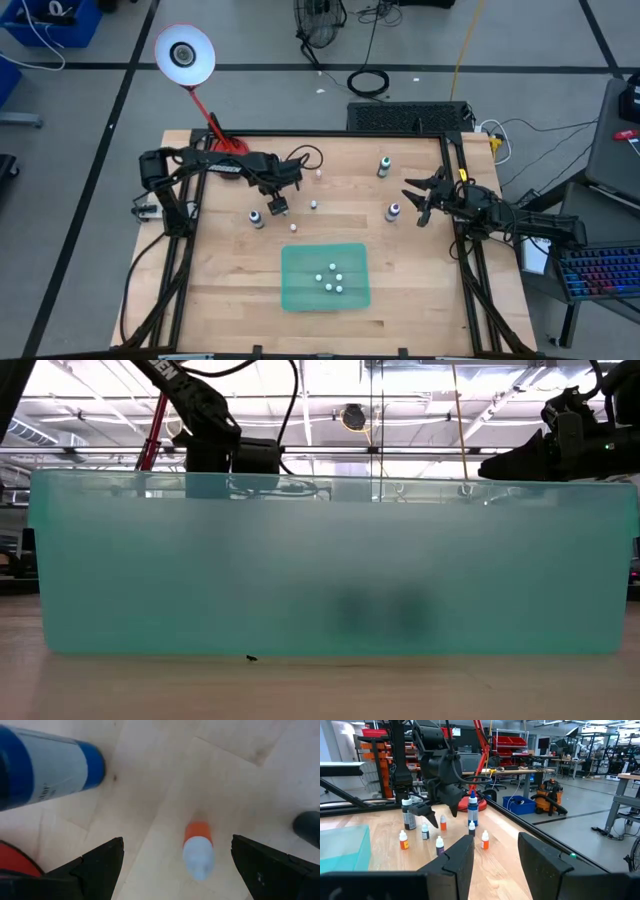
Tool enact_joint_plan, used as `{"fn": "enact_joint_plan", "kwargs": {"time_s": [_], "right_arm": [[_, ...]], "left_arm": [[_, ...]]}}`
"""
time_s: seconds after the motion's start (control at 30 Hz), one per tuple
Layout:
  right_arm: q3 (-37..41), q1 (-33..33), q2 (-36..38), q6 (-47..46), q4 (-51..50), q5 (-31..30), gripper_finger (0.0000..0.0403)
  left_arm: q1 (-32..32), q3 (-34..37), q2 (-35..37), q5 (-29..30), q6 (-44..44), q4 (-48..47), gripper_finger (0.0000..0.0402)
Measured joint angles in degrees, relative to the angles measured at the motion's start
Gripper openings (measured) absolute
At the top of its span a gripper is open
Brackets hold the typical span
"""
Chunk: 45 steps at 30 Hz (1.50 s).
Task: Pick & Place food coloring
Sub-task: Put the middle left small yellow food coloring bottle into the blue bin
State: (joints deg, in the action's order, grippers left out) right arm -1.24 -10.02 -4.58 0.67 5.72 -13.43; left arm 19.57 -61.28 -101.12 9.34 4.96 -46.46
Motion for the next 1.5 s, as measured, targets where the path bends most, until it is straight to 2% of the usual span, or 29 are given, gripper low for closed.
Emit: {"fn": "enact_joint_plan", "kwargs": {"time_s": [0.17,0.3,0.6,0.8,1.13,1.5], "right_arm": [[0.0,0.0,0.0,0.0,0.0,0.0,0.0141],[0.0,0.0,0.0,0.0,0.0,0.0,0.0141],[0.0,0.0,0.0,0.0,0.0,0.0,0.0141],[0.0,0.0,0.0,0.0,0.0,0.0,0.0141],[0.0,0.0,0.0,0.0,0.0,0.0,0.0141],[0.0,0.0,0.0,0.0,0.0,0.0,0.0141]], "left_arm": [[0.3,0.0,0.0,-0.6,0.1,-0.1,0.0365],[0.3,0.6,0.0,-3.3,-0.2,0.3,0.0354],[0.6,3.3,0.0,-4.7,0.0,2.3,0.0237],[0.6,3.3,0.0,-4.8,-0.6,2.9,0.0193],[0.6,3.3,0.0,-4.9,-3.0,6.2,0.0187],[0.6,3.3,0.0,-4.9,-3.5,5.6,0.0186]]}}
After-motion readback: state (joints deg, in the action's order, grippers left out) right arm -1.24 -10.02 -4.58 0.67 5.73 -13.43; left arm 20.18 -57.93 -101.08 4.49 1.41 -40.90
